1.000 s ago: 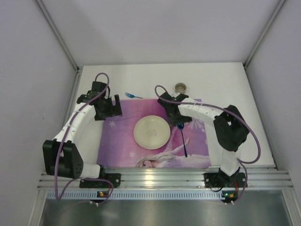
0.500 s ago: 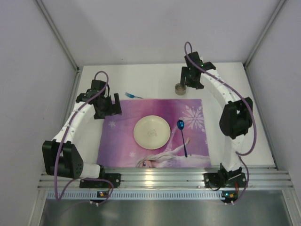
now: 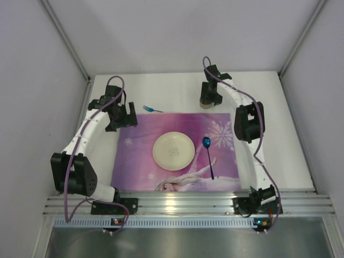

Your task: Set the dinner table for one person

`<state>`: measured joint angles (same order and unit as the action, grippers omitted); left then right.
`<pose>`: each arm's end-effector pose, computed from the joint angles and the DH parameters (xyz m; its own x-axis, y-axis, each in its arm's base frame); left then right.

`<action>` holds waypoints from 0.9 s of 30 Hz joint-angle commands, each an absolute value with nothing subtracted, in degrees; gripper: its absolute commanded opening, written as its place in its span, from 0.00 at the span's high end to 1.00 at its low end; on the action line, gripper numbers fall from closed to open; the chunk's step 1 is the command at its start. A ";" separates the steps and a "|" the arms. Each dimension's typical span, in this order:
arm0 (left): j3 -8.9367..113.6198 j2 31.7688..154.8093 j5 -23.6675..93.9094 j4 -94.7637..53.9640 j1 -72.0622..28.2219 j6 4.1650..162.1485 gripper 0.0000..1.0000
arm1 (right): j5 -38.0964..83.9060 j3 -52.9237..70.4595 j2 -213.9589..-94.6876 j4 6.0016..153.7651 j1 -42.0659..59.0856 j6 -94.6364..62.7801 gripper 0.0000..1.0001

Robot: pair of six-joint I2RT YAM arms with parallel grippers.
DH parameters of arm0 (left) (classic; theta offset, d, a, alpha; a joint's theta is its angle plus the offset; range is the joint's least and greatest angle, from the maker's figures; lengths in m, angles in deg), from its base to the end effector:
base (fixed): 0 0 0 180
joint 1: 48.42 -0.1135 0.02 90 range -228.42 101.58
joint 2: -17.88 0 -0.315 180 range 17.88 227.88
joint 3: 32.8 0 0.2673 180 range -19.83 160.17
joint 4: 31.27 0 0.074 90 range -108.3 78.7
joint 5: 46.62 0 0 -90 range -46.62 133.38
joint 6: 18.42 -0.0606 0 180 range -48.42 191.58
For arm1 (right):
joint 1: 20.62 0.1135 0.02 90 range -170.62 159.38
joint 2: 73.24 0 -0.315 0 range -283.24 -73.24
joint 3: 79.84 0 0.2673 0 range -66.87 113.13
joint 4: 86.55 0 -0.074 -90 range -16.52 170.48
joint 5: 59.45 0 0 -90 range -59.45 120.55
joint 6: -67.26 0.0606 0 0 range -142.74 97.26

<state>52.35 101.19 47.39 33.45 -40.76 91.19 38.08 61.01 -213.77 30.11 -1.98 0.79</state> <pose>0.3095 -0.0374 0.3153 -0.8650 -0.2215 -0.4503 -0.2006 0.9751 -0.0944 0.5628 0.1815 0.1957 -0.8782 0.1215 -0.4626 0.0982 0.9924 0.0740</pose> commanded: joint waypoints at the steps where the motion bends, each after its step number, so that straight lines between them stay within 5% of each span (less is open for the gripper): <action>1: 56.63 102.78 50.32 34.97 -40.60 91.53 0.01 | 39.42 63.83 -214.48 30.38 -3.04 0.55 0.40; 4: 58.74 105.68 50.85 34.44 -40.60 92.58 0.01 | 40.21 63.74 -215.18 30.56 -3.30 0.11 0.53; 7: 62.08 110.51 50.24 33.74 -40.60 93.55 0.01 | 40.21 64.35 -215.45 30.82 -3.48 -0.33 0.87; 9: 65.14 114.88 49.89 33.12 -40.60 94.25 0.01 | 39.60 64.88 -214.92 30.91 -3.65 -0.51 1.00; 18: 81.23 130.89 44.27 28.03 -40.77 96.89 0.01 | 37.58 59.10 -199.47 30.47 -5.58 2.13 1.00; 27: 89.07 143.12 37.67 21.97 -41.21 98.20 0.02 | 37.67 24.66 -177.50 35.20 -6.38 1.34 1.00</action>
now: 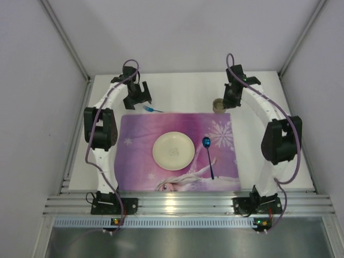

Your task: Set the dinner table for one person

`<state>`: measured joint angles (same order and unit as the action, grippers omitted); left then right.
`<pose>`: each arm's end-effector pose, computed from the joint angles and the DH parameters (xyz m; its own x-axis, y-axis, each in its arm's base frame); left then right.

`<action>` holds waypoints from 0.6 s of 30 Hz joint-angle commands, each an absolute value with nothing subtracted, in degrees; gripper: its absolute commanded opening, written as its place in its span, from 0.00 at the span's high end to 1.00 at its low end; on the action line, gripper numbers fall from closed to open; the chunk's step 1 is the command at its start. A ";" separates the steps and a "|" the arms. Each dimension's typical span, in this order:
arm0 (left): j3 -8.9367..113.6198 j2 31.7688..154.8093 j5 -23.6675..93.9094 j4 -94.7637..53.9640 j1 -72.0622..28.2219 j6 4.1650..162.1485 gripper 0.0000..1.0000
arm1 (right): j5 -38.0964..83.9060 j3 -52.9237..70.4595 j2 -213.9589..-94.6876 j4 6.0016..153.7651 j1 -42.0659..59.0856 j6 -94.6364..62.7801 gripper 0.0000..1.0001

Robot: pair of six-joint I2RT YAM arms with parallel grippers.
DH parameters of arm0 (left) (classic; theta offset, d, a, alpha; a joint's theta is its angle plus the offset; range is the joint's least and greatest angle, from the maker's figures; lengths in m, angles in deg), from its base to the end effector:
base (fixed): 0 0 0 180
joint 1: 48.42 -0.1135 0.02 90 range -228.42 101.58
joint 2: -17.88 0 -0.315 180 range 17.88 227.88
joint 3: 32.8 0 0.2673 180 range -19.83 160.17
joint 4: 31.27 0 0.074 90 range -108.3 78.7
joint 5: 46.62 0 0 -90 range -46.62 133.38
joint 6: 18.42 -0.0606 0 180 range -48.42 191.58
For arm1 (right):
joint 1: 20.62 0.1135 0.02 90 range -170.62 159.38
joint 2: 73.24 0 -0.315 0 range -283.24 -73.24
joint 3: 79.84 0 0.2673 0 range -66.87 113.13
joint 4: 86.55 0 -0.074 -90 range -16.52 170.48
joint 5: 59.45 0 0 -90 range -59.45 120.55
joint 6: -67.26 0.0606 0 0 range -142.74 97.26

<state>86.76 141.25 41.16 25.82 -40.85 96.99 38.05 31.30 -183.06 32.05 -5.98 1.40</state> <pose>0.5205 -0.0715 0.2412 -0.8469 -0.3200 -0.4248 -0.2359 0.9419 -0.2393 0.4479 0.1088 0.2998 -0.8420 0.1991 -0.5014 0.1718 0.9800 0.1008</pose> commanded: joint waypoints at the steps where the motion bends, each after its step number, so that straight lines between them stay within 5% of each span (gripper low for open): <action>1: 89.07 143.48 37.23 21.44 -41.21 98.29 0.02 | 36.88 19.15 -176.09 36.69 -6.47 1.34 1.00; 7: 88.46 145.76 33.90 18.01 -41.65 99.26 0.02 | 31.52 7.67 -172.91 46.89 -6.47 1.17 1.00; 18: 88.36 148.31 31.08 15.46 -41.91 98.30 0.03 | 28.26 7.14 -176.07 50.69 -6.29 2.31 0.94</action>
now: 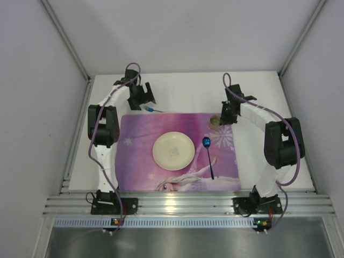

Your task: Set the dinner table for one person

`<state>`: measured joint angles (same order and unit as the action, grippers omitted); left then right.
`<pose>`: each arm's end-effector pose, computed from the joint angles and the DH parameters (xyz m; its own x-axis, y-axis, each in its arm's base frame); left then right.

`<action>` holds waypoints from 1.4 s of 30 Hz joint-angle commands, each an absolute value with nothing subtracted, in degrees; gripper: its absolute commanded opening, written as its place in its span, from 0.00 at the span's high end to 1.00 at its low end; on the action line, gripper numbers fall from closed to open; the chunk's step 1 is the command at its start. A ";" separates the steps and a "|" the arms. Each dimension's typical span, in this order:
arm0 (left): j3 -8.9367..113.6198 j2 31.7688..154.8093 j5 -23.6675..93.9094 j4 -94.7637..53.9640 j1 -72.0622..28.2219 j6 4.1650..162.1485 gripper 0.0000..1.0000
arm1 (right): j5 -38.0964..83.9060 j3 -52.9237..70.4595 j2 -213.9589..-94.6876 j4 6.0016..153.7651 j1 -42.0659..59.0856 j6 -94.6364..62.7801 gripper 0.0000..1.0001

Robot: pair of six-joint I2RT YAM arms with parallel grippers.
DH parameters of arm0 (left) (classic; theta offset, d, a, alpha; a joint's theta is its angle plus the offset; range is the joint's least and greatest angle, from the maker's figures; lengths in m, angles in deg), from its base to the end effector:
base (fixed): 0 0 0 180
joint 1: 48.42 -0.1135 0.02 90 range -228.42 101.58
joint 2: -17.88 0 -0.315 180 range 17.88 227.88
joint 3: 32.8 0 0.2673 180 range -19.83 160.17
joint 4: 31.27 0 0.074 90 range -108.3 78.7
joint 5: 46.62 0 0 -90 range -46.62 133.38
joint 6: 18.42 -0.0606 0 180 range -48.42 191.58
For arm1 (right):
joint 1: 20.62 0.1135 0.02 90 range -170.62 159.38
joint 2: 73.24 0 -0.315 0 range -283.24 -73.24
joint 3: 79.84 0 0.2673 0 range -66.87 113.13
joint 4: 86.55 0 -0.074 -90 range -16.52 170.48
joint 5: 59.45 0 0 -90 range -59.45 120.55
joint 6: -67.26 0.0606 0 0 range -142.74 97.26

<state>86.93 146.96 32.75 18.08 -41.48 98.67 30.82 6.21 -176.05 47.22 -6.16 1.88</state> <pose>0.5463 -0.0778 0.2005 -0.8525 -0.3471 -0.3907 -0.1958 0.9053 -0.3769 0.3941 0.1013 0.2237 -0.8874 0.2014 -0.4146 0.1343 0.9734 0.1854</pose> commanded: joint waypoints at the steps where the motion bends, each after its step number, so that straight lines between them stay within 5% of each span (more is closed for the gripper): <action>1: 88.45 148.66 31.16 15.37 -41.92 98.38 0.03 | 28.00 6.79 -175.90 50.42 -6.29 2.31 0.87; 9: 85.82 149.89 30.47 12.12 -41.91 102.25 0.12 | 29.75 5.55 -170.37 47.79 -6.73 0.90 0.71; 13: 85.81 150.42 28.01 9.31 -41.83 103.74 0.28 | 30.02 6.52 -168.87 46.29 -7.26 0.64 0.55; 17: 88.53 152.00 26.60 9.47 -41.92 103.13 0.57 | 30.37 6.44 -167.11 45.24 -7.61 0.55 0.53; 23: 91.70 154.28 22.65 6.76 -42.44 102.78 0.80 | 31.85 3.01 -163.78 44.53 -9.71 0.81 0.53; 26: 93.46 155.78 20.98 5.88 -42.88 102.78 1.00 | 32.13 0.82 -161.93 44.36 -10.51 0.90 0.54; 42: 102.69 158.95 0.41 -9.94 -49.56 112.36 1.00 | 32.30 -2.46 -157.35 42.60 -12.71 1.69 0.59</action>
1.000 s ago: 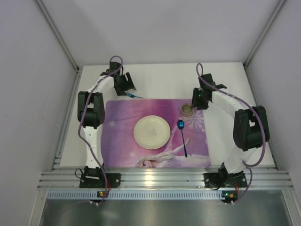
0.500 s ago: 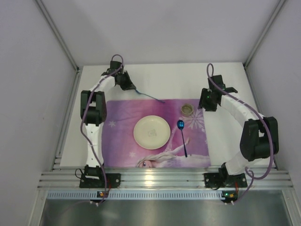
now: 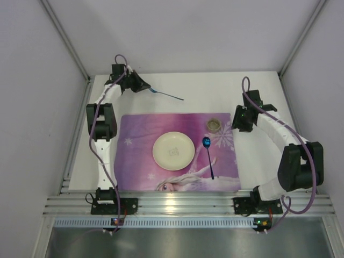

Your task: Set the dinner table for one person

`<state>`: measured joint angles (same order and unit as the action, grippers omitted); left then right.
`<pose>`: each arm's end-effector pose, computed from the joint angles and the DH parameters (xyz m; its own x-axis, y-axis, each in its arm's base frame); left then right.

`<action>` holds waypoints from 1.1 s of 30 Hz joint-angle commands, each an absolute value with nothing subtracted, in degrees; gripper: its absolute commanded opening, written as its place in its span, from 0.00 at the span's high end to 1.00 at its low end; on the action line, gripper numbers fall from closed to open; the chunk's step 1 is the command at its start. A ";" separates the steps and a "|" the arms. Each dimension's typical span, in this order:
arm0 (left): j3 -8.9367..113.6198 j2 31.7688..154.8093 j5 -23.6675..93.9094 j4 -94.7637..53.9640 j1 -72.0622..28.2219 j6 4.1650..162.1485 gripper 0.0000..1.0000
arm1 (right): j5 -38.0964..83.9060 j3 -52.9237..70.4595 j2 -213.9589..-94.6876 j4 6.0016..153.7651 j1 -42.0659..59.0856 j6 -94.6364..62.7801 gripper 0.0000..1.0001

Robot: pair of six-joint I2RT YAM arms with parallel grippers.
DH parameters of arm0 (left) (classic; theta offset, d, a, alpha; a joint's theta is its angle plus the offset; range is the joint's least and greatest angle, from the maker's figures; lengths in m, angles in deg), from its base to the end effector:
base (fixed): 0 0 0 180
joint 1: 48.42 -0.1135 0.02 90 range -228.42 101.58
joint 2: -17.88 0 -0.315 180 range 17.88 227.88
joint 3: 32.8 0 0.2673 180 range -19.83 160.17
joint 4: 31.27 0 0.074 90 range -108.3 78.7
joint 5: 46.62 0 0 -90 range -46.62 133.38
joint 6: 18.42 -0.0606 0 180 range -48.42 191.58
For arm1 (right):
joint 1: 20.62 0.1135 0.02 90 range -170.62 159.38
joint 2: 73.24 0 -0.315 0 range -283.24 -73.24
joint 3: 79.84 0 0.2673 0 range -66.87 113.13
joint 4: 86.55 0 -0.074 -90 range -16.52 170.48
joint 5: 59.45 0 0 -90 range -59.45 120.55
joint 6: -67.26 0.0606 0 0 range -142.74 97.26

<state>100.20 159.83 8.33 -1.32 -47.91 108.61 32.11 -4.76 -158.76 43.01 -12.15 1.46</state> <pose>0.6280 -0.0404 0.1884 -0.7748 -0.4861 -0.4041 -0.0156 0.6537 -0.7566 0.3205 0.0461 0.2615 -0.8431 0.2887 -0.4536 0.2319 0.9564 0.1778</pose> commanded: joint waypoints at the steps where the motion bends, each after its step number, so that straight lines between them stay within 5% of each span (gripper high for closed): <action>1: 102.69 158.34 -0.47 -10.03 -49.65 111.58 1.00 | 32.39 -1.83 -157.53 42.16 -12.79 1.52 0.59; 12: 82.52 141.76 -8.38 -1.61 -49.83 100.06 1.00 | 30.81 2.48 -158.15 40.05 -12.79 -0.68 0.61; 23: 67.19 122.13 11.46 19.84 -49.56 75.28 1.00 | 24.57 -3.76 -156.48 41.63 -12.36 0.28 0.66; 33: 55.94 110.78 27.20 18.61 -43.25 63.41 1.00 | 22.99 -4.11 -158.06 41.90 -10.34 0.64 0.68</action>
